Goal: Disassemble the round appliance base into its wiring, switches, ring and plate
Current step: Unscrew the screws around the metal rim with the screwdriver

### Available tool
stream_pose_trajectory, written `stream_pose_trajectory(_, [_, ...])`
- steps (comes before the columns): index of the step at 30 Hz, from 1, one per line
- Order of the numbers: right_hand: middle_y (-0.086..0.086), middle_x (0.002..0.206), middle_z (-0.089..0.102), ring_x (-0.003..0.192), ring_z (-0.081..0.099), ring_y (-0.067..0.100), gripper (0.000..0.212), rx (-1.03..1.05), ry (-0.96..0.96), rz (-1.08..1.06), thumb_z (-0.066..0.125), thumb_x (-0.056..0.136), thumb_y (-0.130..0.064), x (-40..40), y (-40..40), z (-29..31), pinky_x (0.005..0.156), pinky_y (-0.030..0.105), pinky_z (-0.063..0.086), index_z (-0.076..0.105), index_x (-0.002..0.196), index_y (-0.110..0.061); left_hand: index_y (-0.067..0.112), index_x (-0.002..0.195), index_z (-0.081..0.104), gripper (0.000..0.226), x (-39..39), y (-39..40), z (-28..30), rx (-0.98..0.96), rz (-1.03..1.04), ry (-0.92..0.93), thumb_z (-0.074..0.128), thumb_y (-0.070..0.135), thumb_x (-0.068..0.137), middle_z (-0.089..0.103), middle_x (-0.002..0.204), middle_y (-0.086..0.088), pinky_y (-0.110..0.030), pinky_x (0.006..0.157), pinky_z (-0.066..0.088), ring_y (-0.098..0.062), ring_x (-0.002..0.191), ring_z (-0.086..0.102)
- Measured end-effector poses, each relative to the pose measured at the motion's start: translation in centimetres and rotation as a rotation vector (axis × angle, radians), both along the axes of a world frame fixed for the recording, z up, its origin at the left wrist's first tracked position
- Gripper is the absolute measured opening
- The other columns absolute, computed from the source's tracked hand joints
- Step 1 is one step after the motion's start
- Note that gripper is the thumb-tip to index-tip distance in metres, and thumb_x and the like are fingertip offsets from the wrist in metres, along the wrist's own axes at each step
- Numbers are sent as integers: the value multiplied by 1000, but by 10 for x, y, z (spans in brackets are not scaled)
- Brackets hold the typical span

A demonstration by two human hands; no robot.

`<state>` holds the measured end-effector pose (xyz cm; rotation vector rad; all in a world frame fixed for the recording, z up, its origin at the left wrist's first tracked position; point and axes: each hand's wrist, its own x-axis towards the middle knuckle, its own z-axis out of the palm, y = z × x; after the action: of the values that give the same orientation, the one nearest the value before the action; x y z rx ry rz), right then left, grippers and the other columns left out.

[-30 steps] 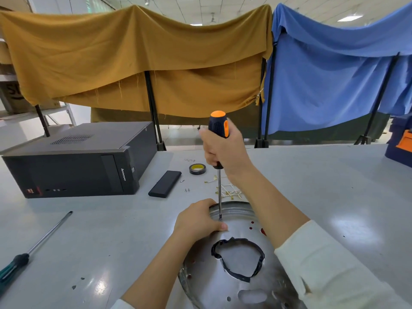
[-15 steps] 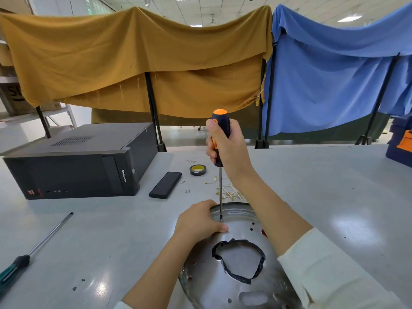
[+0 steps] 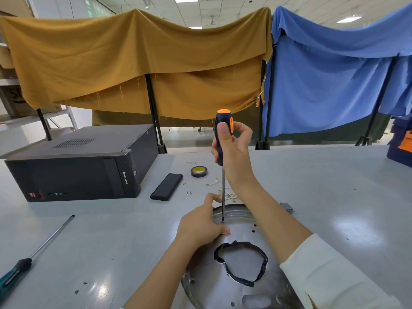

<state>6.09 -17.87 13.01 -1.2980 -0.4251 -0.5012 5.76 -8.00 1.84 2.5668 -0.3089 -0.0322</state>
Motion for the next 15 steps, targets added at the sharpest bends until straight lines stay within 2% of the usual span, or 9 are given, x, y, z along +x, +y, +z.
stream_pose_trajectory(2, [6, 82, 48, 65, 44, 16, 40, -80, 9, -60, 63, 89, -27, 1, -1, 0, 59, 22, 40, 29, 108, -17, 46, 96, 27, 48, -2, -1, 0, -18, -11, -42, 68, 45, 71, 54, 108, 22, -24, 62, 37, -12, 80, 61])
stream_pose_trajectory(4, [7, 83, 50, 67, 45, 18, 36, -98, -4, -80, 64, 89, -25, 1, -1, -1, 60, 23, 41, 33, 106, -15, 43, 92, 33, 38, -3, -1, 0, -8, -8, -74, 66, 46, 74, 55, 100, 22, -22, 58, 32, -10, 81, 58])
stream_pose_trajectory(7, [2, 82, 52, 71, 49, 13, 15, -121, -11, -75, 50, 96, -30, 1, -3, -2, 62, 25, 42, 46, 105, -18, 39, 88, 41, 29, -2, -2, -2, -30, -2, -96, 66, 45, 74, 55, 94, 18, -23, 58, 33, -11, 84, 54])
stream_pose_trajectory(9, [0, 82, 53, 69, 48, 11, 18, -130, 8, -35, 38, 100, -32, 0, -4, -2, 61, 22, 43, 49, 107, -20, 39, 88, 44, 28, -1, -1, -2, -64, 2, -88, 68, 43, 73, 57, 90, 17, -24, 58, 36, -12, 83, 55])
stream_pose_trajectory(11, [1, 81, 51, 65, 45, 10, 21, -87, 26, 36, 33, 101, -32, 0, -5, -1, 58, 18, 41, 44, 112, -18, 38, 89, 49, 28, 0, -1, -3, -89, 15, -78, 70, 41, 71, 60, 88, 15, -26, 60, 42, -12, 82, 57])
stream_pose_trajectory(13, [1, 79, 49, 61, 44, 9, 22, -43, 22, 62, 45, 98, -31, 0, -6, 1, 54, 16, 41, 36, 112, -17, 37, 90, 52, 29, 1, -1, -3, -102, 24, -79, 71, 40, 68, 61, 88, 13, -27, 66, 46, -13, 83, 57])
stream_pose_trajectory(15, [3, 84, 49, 63, 47, 10, 37, -67, 34, 9, 61, 90, -26, 1, -6, 1, 56, 17, 42, 31, 110, -15, 36, 91, 55, 30, 2, -1, -4, -111, 27, -81, 72, 39, 67, 62, 90, 13, -27, 70, 48, -13, 85, 57])
